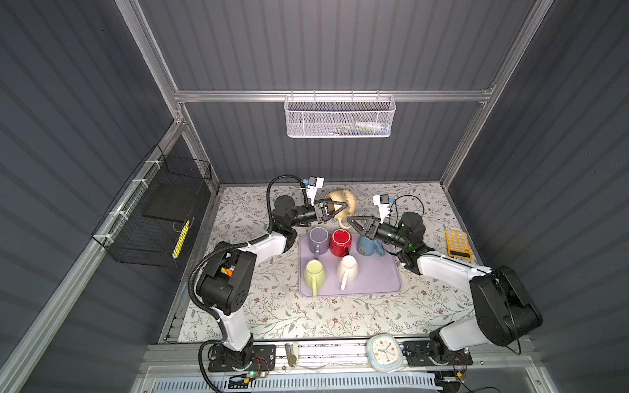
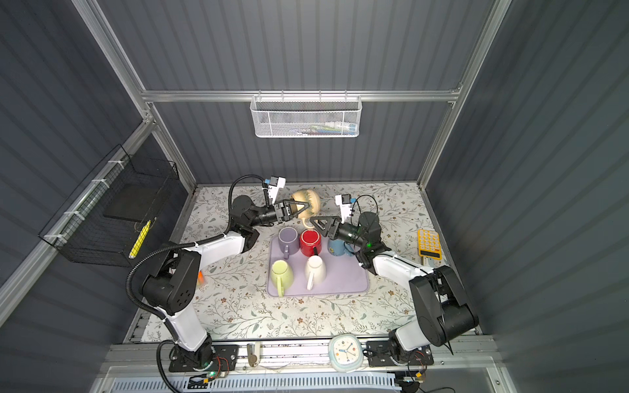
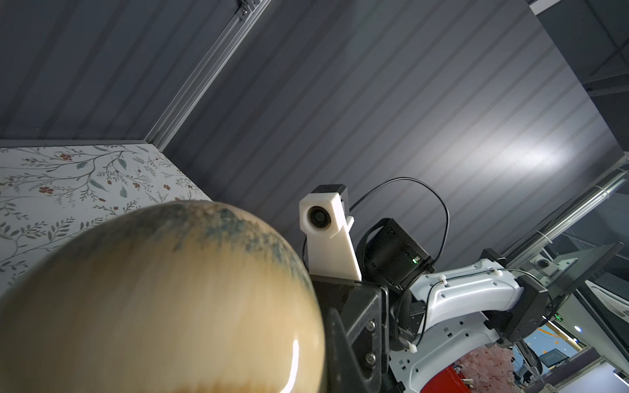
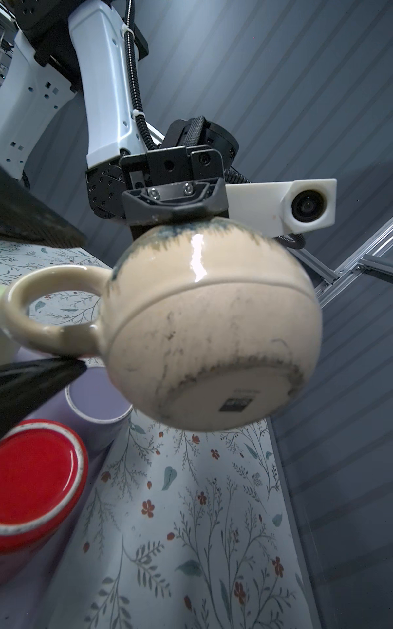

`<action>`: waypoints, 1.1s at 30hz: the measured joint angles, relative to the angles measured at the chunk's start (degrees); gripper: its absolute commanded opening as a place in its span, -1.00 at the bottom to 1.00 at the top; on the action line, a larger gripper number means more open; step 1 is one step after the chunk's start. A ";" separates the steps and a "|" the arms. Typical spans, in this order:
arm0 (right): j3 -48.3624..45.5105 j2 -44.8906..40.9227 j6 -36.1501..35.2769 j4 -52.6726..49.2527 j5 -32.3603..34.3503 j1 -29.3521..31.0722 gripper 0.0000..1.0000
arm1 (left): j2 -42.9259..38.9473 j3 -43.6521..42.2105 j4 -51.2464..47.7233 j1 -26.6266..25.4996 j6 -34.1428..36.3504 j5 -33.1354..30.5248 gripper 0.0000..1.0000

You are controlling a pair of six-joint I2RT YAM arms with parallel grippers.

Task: Turn the mug right side up
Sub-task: 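Open the right gripper and draw back while the left gripper carries the mug away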

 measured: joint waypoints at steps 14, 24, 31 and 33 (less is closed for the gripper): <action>-0.24 -1.18 -0.07 3.37 0.11 -0.37 0.11 | -4.61 -0.07 -25.33 1.16 14.32 -8.15 -1.00; -0.24 -1.18 -0.33 2.99 0.15 -0.59 0.11 | -7.52 3.98 -44.72 1.70 26.45 -15.26 -1.00; -0.24 -1.40 -1.95 -0.17 0.59 -0.70 0.10 | -7.52 10.69 -58.49 3.50 33.97 -20.74 -1.00; -0.24 -1.68 -2.62 -1.29 0.85 -0.81 0.10 | -7.52 12.83 -61.90 3.98 35.87 -22.29 -1.00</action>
